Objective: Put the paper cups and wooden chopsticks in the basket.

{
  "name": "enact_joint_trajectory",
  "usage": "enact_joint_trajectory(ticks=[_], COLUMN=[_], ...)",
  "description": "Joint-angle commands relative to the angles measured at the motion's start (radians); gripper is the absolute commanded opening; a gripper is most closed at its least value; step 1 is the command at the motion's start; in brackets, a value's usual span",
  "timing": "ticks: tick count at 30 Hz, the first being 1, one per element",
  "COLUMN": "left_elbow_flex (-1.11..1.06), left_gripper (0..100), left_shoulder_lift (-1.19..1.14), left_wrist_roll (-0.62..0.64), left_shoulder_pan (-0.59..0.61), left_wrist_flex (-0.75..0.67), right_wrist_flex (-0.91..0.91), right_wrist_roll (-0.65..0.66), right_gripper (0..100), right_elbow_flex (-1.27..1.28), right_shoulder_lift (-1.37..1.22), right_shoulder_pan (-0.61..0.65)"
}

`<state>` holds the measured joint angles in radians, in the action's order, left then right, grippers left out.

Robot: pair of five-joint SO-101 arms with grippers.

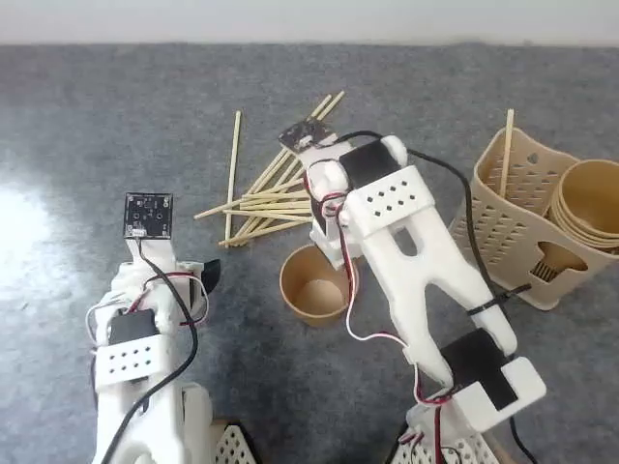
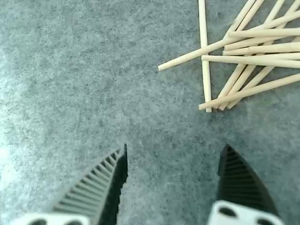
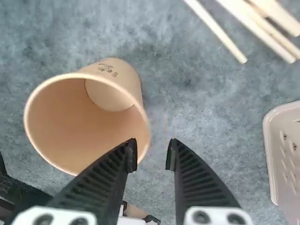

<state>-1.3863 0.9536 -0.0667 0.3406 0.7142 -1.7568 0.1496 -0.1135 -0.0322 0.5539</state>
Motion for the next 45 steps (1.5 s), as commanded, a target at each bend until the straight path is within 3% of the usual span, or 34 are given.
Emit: enact_joint_trajectory(ticks=[1,32,41,45], left_elbow_flex=[0.008,0.008,0.008,0.008], left_gripper=[30,30,30,30], left_shoulder_lift=[-0.005,-0.005,-0.005,-0.005], left_wrist_roll=[0.015,0.015,0.015,0.015], left_shoulder_pan=[-0.005,-0.005,-0.005,-0.005], left_wrist_flex=[-0.02,-0.021,-0.023,-0.023], right_wrist_flex=[-0.039,0.065,0.093,0.097], right_wrist_roll=[-0.003,-0.011,-0.04,-0.038], right_gripper=[11.1,11.1,10.8,0.1], right_elbow_flex=[-0.051,0.066,0.077,0.071], right_shoulder_lift=[0.007,-0.001,-0.136,-0.143], right_shoulder_pan=[-0.019,0.048,0.064,0.062])
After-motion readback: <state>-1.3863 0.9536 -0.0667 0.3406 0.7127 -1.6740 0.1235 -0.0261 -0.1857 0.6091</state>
